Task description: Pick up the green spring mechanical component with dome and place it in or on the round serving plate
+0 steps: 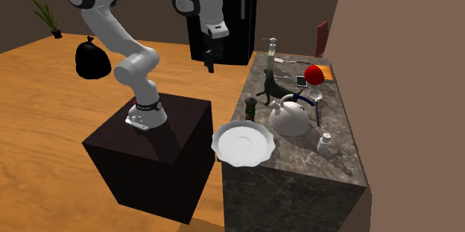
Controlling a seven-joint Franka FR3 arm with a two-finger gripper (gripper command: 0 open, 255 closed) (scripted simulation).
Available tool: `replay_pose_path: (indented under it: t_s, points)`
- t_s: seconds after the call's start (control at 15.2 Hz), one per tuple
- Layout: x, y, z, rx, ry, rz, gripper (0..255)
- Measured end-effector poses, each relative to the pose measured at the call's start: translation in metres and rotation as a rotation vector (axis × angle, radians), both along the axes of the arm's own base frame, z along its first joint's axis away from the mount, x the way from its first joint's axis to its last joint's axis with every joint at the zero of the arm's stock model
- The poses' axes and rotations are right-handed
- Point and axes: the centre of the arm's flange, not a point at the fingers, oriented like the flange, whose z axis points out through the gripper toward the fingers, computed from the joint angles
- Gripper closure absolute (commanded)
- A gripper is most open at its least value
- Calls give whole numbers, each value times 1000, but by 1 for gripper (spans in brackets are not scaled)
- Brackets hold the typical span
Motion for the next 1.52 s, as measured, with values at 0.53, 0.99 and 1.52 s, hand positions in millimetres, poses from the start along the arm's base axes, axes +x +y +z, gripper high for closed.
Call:
replay_pose_path:
  t_s: [0.53, 0.99, 1.52]
  points:
    - [69, 37, -70, -45, -4, 2, 0]
    - [133, 64, -134, -84, -8, 4, 0]
    - [148, 76, -185, -94, -9, 5, 0]
